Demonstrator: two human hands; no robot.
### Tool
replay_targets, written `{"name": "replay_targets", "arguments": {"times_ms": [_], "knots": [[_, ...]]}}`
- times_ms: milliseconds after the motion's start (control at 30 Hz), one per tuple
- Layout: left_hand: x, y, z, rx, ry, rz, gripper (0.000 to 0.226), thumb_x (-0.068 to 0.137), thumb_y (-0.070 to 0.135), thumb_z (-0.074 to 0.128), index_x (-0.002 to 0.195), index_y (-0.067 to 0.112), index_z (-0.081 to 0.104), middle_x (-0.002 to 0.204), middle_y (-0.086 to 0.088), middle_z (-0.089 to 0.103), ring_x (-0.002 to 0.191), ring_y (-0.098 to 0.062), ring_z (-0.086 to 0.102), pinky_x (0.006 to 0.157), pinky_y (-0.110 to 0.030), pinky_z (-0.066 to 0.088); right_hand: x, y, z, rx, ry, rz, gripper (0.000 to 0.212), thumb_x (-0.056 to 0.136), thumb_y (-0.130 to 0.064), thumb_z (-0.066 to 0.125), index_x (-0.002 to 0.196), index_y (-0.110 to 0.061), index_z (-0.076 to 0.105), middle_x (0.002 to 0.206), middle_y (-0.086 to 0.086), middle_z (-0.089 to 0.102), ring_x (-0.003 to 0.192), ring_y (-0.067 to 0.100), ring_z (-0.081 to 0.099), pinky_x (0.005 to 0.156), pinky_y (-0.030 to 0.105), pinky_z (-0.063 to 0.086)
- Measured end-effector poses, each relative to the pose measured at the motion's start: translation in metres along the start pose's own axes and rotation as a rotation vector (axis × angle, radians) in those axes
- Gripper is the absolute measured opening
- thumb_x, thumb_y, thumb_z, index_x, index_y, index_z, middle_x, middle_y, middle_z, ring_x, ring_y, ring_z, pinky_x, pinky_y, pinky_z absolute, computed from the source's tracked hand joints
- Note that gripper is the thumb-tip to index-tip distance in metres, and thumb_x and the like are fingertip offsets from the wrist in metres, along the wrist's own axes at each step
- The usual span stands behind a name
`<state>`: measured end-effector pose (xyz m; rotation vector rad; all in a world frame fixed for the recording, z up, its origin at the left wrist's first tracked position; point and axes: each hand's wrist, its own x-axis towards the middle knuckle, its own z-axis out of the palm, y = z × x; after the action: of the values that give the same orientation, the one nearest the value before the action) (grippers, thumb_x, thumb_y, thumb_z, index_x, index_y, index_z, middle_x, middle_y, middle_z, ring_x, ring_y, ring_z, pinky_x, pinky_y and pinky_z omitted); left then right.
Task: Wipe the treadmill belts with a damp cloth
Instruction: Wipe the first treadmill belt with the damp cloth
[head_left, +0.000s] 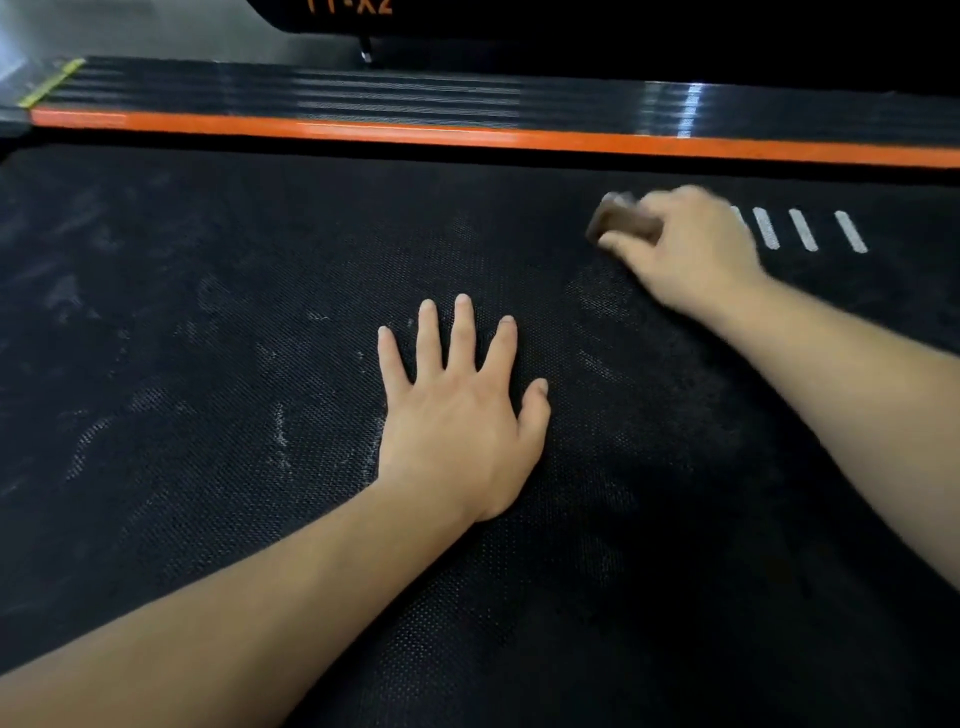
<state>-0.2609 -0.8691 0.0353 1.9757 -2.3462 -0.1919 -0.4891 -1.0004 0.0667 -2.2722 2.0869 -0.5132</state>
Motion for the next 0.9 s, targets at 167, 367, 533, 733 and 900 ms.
{"name": "replay_targets", "arguments": {"times_ms": [167, 367, 533, 733, 900], "knots": [[0.0, 0.002, -0.002, 0.009, -0.007, 0.003, 0.073, 0.099, 0.063, 0.006, 0.164, 0.03, 0.006, 0.173, -0.009, -0.004, 0.158, -0.036, -0.013, 0.124, -0.064, -0.007, 0.008, -0.012, 0.011, 0.032, 0.028, 0.036, 0.039, 0.091, -0.058, 0.061, 0.084, -0.019, 0.062, 0.093, 0.009, 0.058, 0.089, 0.032, 0.057, 0.071, 0.035, 0.038], [-0.001, 0.001, -0.002, -0.001, 0.001, 0.01, 0.072, 0.1, 0.063, 0.008, 0.164, 0.03, 0.008, 0.173, -0.01, -0.002, 0.158, -0.037, -0.012, 0.124, -0.064, -0.007, 0.02, 0.001, 0.007, 0.029, -0.006, -0.033, 0.037, 0.089, -0.06, 0.063, 0.081, -0.023, 0.061, 0.086, 0.006, 0.062, 0.085, 0.03, 0.058, 0.072, 0.037, 0.044], [0.0, 0.003, -0.003, 0.009, -0.005, 0.01, 0.072, 0.1, 0.063, 0.007, 0.164, 0.03, 0.006, 0.173, -0.009, -0.004, 0.158, -0.036, -0.014, 0.123, -0.064, -0.007, 0.043, 0.001, 0.011, 0.017, 0.101, 0.141, 0.039, 0.09, -0.057, 0.063, 0.089, -0.018, 0.067, 0.089, 0.008, 0.065, 0.09, 0.034, 0.063, 0.074, 0.038, 0.047], [0.0, 0.002, -0.004, 0.001, -0.001, 0.012, 0.072, 0.1, 0.062, 0.008, 0.164, 0.029, 0.009, 0.173, -0.01, -0.001, 0.158, -0.037, -0.011, 0.124, -0.064, -0.006, 0.035, -0.008, 0.01, 0.052, -0.045, -0.082, 0.036, 0.09, -0.06, 0.063, 0.08, -0.025, 0.059, 0.085, 0.001, 0.057, 0.082, 0.028, 0.056, 0.07, 0.035, 0.041], [0.0, 0.003, -0.004, -0.001, 0.002, 0.009, 0.072, 0.1, 0.063, 0.008, 0.164, 0.029, 0.009, 0.174, -0.009, -0.002, 0.158, -0.037, -0.012, 0.124, -0.063, -0.006, 0.073, 0.003, 0.014, -0.034, 0.122, 0.245, 0.044, 0.092, -0.058, 0.063, 0.1, -0.015, 0.07, 0.094, 0.009, 0.066, 0.098, 0.034, 0.065, 0.074, 0.035, 0.043]]}}
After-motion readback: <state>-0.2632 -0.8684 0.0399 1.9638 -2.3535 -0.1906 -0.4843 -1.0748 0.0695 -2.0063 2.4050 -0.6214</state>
